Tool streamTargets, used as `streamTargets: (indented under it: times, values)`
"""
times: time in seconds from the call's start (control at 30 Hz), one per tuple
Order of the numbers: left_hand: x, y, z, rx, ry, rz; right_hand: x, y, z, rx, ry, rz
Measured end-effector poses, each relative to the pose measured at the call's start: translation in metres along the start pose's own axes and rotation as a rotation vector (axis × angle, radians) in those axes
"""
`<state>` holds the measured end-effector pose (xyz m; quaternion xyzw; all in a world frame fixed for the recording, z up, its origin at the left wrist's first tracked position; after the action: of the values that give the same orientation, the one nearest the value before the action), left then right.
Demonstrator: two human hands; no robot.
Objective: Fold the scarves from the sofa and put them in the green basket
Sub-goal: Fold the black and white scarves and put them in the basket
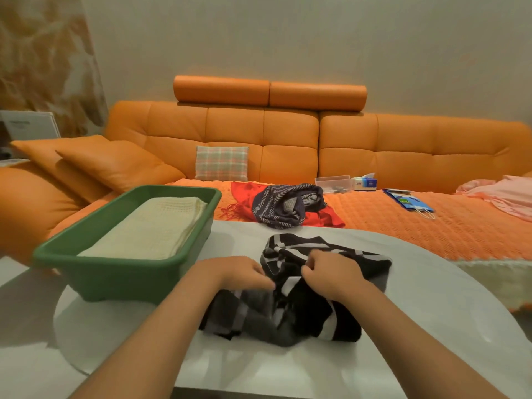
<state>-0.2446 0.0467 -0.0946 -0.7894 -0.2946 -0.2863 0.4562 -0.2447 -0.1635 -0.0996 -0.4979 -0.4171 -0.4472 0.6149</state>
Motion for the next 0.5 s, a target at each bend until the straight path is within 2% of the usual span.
streamTargets:
  times: [0.03, 0.07, 0.17, 0.27, 0.3, 0.37, 0.43, 0.5]
  values:
    - [-0.005, 0.003, -0.007, -0.016, 0.02, -0.014, 0.001, -0.002, 0.004, 0.042, 0.027, -0.041]
    - [-0.01, 0.008, -0.014, -0.019, 0.066, -0.028, -0.001, -0.003, 0.006, 0.064, 0.033, 0.008]
    - [-0.02, 0.019, -0.028, -0.05, 0.161, -0.09, -0.004, -0.008, 0.0, -0.007, -0.08, 0.264]
    - [-0.025, 0.026, -0.031, -0.035, 0.157, -0.058, -0.002, -0.007, -0.014, 0.028, 0.074, 0.279]
    - [-0.026, 0.027, -0.03, -0.012, 0.166, -0.047, 0.002, -0.006, -0.018, 0.039, 0.155, 0.217]
    - [-0.029, 0.031, -0.028, 0.023, 0.184, -0.053, 0.017, -0.005, -0.03, -0.002, 0.375, -0.027]
    - [-0.031, 0.036, -0.027, 0.026, 0.2, -0.084, 0.034, -0.009, -0.05, -0.097, 0.746, -0.339]
    - [-0.031, 0.039, -0.027, 0.033, 0.217, -0.094, 0.044, -0.015, -0.07, -0.181, 1.089, -0.569]
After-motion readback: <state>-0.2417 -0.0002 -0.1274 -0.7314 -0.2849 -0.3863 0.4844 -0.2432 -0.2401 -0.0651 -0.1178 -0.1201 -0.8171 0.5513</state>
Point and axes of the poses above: each hand's wrist, its own y-axis towards the middle knuckle, its own x-axis out of the back of the hand, z = x × y, the point moved 3 cm from there along y, towards the middle knuckle, and after that the axes turned 14 degrees about z, right-handed, at the moved point
